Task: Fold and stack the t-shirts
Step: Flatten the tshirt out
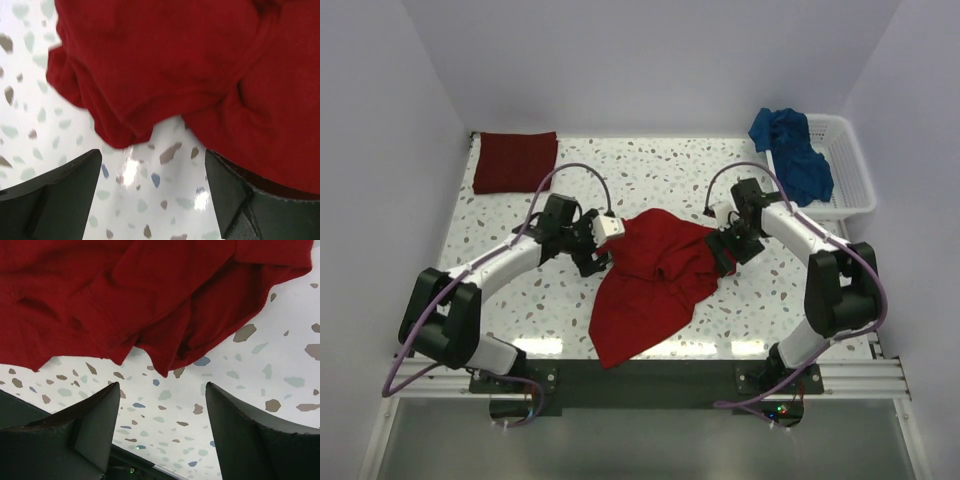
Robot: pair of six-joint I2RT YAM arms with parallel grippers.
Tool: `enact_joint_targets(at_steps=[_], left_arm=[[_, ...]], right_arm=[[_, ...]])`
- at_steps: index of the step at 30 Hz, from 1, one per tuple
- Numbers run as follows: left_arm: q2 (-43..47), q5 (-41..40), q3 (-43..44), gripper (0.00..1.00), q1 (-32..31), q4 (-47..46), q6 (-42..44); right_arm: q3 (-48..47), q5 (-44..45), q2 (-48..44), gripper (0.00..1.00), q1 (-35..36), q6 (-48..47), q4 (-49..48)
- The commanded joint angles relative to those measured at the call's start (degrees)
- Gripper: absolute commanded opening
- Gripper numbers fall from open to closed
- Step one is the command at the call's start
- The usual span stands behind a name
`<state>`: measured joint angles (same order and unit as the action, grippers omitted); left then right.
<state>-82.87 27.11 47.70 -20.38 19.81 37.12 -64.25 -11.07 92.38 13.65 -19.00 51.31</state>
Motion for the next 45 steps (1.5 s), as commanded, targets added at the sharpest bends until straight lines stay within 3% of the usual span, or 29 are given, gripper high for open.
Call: enact_joint_targets(at_steps=[1,8,15,21,25,28,29,31,32,33,35,39,45], left_arm=[[1.3,0.8,2.6,0.90,-4.7,-9.3,-0.6],[-0.7,-0.4,4.9,0.88,-17.2,-13.3,0.8],[-8.8,-1.6,11.2,0.75,-23.3,-15.9,-0.2],[-14.3,-3.2,13.6,0.73,-27.1,-17.1,0.6],[-17.4,-4.9,14.7,0.68,-27.2,-16.4,2.2],[-18.0,-7.2,15.1,0.54,-27.1,-14.8,3.3],[-17.9,-8.0,15.2,0.44,-27.1,-13.8,3.7],[-16.6,-8.7,15.3,0.31,-27.0,-12.9,3.8],[-15.9,-9.4,15.2,0.19,-26.8,-12.2,3.8],[-15.0,-9.5,15.2,0.12,-26.6,-11.8,3.6],[-11.5,-9.6,15.0,0.00,-25.5,-10.9,3.0],[-4.7,-8.4,14.3,0.00,-22.0,-7.4,2.2],[6.6,-5.7,11.9,0.00,-11.6,1.8,4.7]], right_arm=[[-0.3,1.0,1.9,0.72,0.1,1.7,-2.7],[-4.2,-2.3,8.3,0.65,0.0,6.1,-2.5],[-4.7,-2.0,11.0,0.60,-0.8,8.4,-3.2],[-5.2,-3.3,12.5,0.59,-2.5,9.3,-3.6],[-5.9,-3.1,13.3,0.54,-3.7,9.5,-4.0],[-6.6,-1.6,14.1,0.45,-4.6,9.9,-4.8],[-6.8,-1.2,14.1,0.40,-4.5,10.0,-5.1],[-7.1,0.4,14.2,0.17,-4.5,10.0,-5.9],[-7.3,1.0,14.1,0.06,-4.6,10.0,-6.0],[-7.5,1.7,14.1,0.00,-4.6,10.0,-6.4],[-8.5,4.0,14.1,0.00,-4.6,9.9,-6.8],[-11.2,8.1,14.2,0.00,-4.4,7.8,-6.9],[-14.5,12.1,14.8,0.00,-4.6,3.6,-6.6]])
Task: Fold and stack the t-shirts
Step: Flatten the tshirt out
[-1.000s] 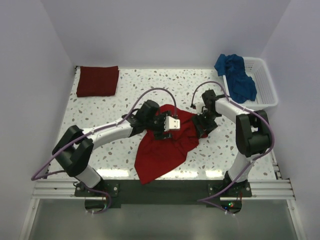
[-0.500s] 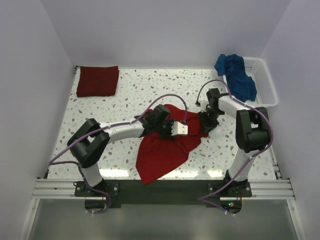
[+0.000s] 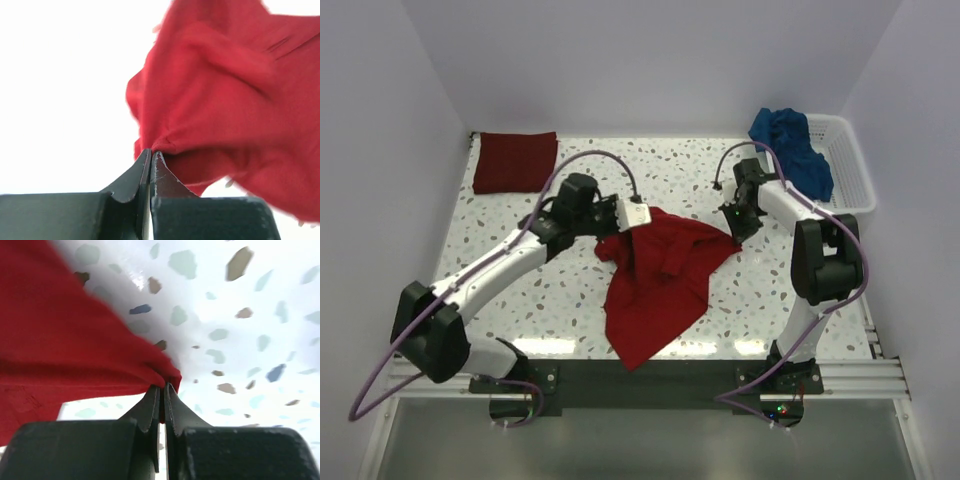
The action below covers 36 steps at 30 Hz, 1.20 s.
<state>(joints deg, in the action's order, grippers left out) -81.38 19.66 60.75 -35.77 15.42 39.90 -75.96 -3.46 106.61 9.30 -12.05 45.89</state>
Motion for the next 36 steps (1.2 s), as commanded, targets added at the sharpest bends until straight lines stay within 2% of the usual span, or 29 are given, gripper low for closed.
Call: enact_joint_targets(at_steps=[1,5,7,9,12,15,18,20,22,24,25,26,27,28,29,31,34,36], left_arm=[[6.4,2.0,-1.9,0.00,6.6,7.3,2.6],[10.8,2.5,-6.9,0.00,16.1,12.3,7.4],[12.1,2.9,-8.8,0.00,23.6,13.1,11.1],[11.3,3.6,-8.9,0.00,31.1,13.3,14.1],[7.1,6.8,-6.0,0.00,38.8,14.7,15.4],[2.0,9.5,-1.6,0.00,42.5,16.0,14.1],[-3.4,11.7,2.3,0.00,43.4,17.2,12.5],[-6.1,12.4,4.9,0.00,43.4,16.4,10.6],[-10.4,11.5,7.5,0.00,43.4,14.0,5.6],[-14.5,8.6,9.5,0.02,43.5,11.1,-1.2],[-15.7,5.7,11.7,0.12,43.6,10.3,-3.0],[-17.4,5.0,12.9,0.19,43.9,10.4,-5.1],[-17.8,5.2,13.9,0.27,44.7,11.0,-5.5],[-17.6,6.4,14.4,0.40,45.3,12.1,-5.5],[-17.0,7.2,14.2,0.45,45.6,12.7,-4.3],[-13.6,8.7,11.5,0.57,45.8,14.1,-1.7],[-7.8,12.8,6.8,0.64,45.1,18.3,5.3],[-5.0,13.6,4.7,0.66,43.6,21.7,9.0]], right_arm=[[-3.0,4.7,0.8,0.00,-0.2,-3.8,-1.2],[-6.6,5.2,2.4,0.00,-0.1,-6.0,-0.4],[-7.9,6.0,3.3,0.00,0.2,-6.5,-0.6],[-8.8,6.9,4.3,0.00,0.5,-7.5,-1.0],[-11.5,5.2,5.8,0.00,0.7,-8.1,-0.2],[-15.3,1.4,6.4,0.00,1.9,-8.2,1.9],[-20.3,-3.5,6.9,0.00,4.0,-8.7,4.3],[-24.6,-3.5,8.7,0.00,5.7,-8.9,5.3],[-31.3,-0.6,11.4,0.07,6.8,-8.3,7.4],[-35.9,3.0,15.5,0.25,6.8,-7.1,9.8],[-39.3,4.8,16.5,0.33,6.6,-7.0,10.3],[-40.6,7.9,17.3,0.50,6.4,-6.8,10.5],[-41.8,8.2,18.1,0.55,6.2,-6.8,12.5],[-42.9,7.7,17.9,0.59,5.7,-6.6,13.6],[-42.5,6.6,17.2,0.62,4.9,-5.6,14.3],[-38.5,2.2,13.6,0.63,4.2,-4.4,14.9],[-31.6,-5.9,9.3,0.59,3.6,-1.1,16.1],[-28.6,-11.6,7.9,0.54,3.5,1.0,16.4]])
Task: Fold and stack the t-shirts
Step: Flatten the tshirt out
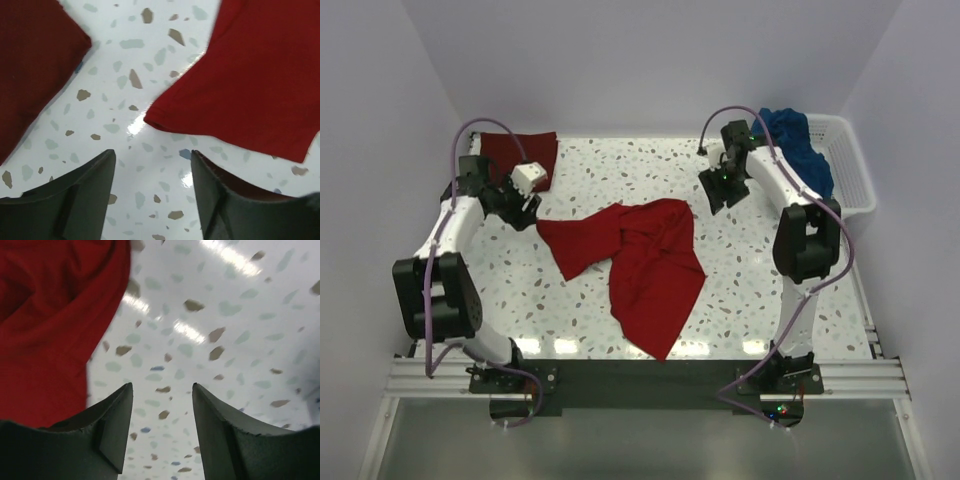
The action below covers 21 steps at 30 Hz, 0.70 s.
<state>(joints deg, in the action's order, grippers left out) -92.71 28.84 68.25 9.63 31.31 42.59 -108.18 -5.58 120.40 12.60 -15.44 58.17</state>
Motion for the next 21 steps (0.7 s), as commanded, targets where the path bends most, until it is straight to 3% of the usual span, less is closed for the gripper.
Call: enact_joint_targets(at_steps=[1,4,11,17,21], left_arm=[[6.9,4.4,-4.8,0.70,-2.6,6.4,6.8],[9.4,3.1,-8.9,0.72,-5.4,6.1,6.5],[12.7,1.7,-15.0,0.73,-10.6,3.7,2.9],[13.3,1.7,-15.3,0.75,-10.9,3.6,1.7],[13.1,1.2,-15.4,0.82,-10.9,3.7,1.8]], right_arm=[[6.5,-11.5,-6.6,0.52,0.3,5.4,4.1],[10.3,-15.2,-7.4,0.45,1.3,8.9,2.3],[12.6,-11.5,-4.4,0.42,5.2,12.6,-0.5],[11.4,-13.5,0.2,0.41,5.3,14.1,-0.3],[9.9,-14.5,3.2,0.42,5.2,14.6,0.3]])
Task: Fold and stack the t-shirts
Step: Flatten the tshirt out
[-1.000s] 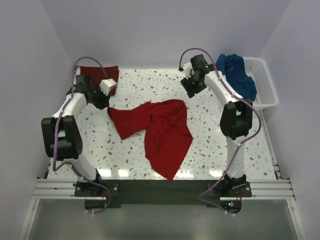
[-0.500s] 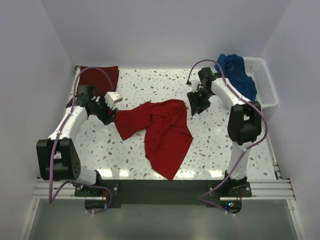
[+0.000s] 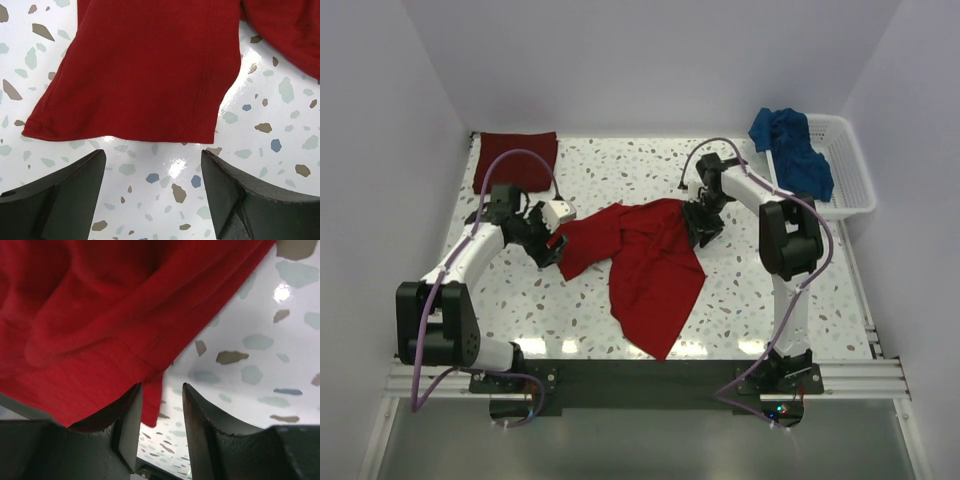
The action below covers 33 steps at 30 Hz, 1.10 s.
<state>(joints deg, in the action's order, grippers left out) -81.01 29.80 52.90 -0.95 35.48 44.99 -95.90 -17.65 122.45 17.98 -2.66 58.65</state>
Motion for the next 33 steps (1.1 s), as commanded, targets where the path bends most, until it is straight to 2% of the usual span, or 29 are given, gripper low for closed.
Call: enact_joint_targets(at_steps=[1,13,16,24,28,29,30,33], left_arm=[[1.4,0.2,-0.1,0.83,-0.4,-0.6,-0.6],[1.3,-0.1,-1.1,0.84,-0.4,-1.8,-1.1],[1.1,-0.1,-0.9,0.84,-0.4,-1.8,-1.1],[0.9,-0.2,-0.9,0.84,-0.4,-1.8,-0.8],[0.7,0.4,-0.8,0.84,-0.6,-0.5,0.7],[0.5,0.3,-1.0,0.83,-1.2,-0.2,1.8],[0.5,0.3,-1.5,0.82,-1.5,0.2,2.4],[0.6,-0.9,-3.0,0.77,-2.8,0.0,3.9]], right_arm=[[-2.6,-2.9,2.1,0.42,-0.1,2.0,-0.2],[-5.9,-7.1,4.8,0.41,-0.1,2.2,0.9],[-6.3,-8.5,5.3,0.38,-0.1,2.2,1.0],[-6.6,-9.9,5.6,0.27,-0.1,2.2,1.4],[-6.9,-8.4,5.3,0.15,-0.1,2.2,1.5],[-6.9,-8.0,5.3,0.06,-0.1,2.2,1.6],[-7.0,-7.8,5.2,0.01,-0.1,2.2,1.6],[-7.2,-7.7,4.4,0.00,-0.2,2.1,1.7]])
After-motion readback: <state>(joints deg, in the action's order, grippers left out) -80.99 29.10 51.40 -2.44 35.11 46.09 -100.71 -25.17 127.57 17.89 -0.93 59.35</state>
